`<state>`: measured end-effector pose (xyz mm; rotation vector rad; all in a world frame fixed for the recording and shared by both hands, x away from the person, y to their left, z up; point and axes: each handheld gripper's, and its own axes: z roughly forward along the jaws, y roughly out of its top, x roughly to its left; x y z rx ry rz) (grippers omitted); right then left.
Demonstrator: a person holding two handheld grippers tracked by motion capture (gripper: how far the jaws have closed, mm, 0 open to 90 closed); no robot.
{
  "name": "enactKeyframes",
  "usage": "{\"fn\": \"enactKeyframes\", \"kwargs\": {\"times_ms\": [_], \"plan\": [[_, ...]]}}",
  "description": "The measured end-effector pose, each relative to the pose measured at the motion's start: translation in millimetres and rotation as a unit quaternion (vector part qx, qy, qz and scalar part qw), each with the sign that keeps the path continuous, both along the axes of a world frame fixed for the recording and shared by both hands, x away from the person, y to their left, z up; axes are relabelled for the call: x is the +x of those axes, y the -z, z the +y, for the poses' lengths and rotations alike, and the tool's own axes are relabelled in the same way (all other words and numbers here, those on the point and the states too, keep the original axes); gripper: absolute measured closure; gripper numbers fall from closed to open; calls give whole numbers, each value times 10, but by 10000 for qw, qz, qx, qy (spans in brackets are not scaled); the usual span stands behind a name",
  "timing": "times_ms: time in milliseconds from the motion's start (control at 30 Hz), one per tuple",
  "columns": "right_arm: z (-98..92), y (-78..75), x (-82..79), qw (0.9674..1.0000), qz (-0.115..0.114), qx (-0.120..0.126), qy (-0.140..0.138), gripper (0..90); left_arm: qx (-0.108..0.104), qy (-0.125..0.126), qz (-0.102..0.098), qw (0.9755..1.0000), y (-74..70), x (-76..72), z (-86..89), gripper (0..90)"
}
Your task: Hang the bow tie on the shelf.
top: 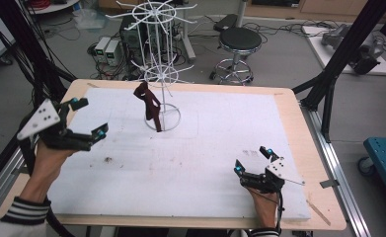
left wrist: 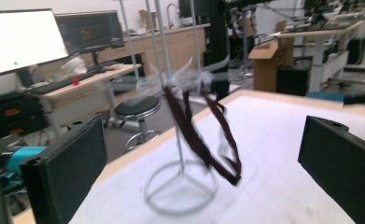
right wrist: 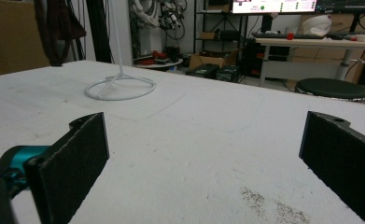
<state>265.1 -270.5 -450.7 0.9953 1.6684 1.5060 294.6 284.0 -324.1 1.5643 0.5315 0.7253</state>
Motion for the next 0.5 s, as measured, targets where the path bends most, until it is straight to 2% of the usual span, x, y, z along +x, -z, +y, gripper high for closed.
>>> {"fn": "enactKeyframes", "kwargs": {"times_ms": [67, 133, 233, 367, 400, 433, 500], "plan": [[0, 1, -2, 10000, 2, 26, 4, 7, -206, -124, -30, 9997, 199, -88, 78, 17], [-1, 1, -4, 10000, -9, 20, 0, 7, -258, -240, -57, 9994, 384, -139, 132, 17], [-2, 2, -3, 10000, -8, 21, -1, 7, -340, -325, 54, 9989, 610, -170, 166, 17], [-2, 2, -3, 10000, -5, 26, 5, 7, -395, -471, 184, 9979, 855, -191, 151, 17], [-2, 1, -3, 10000, -9, 21, 0, 7, -395, -471, 184, 9979, 855, -191, 151, 17], [-1, 1, -3, 10000, -12, 16, -1, 7, -353, -514, 171, 9979, 957, -212, 138, 17], [0, 1, -3, 10000, -16, 6, -3, 7, -362, -536, 154, 9978, 1040, -238, 132, 17]]}}
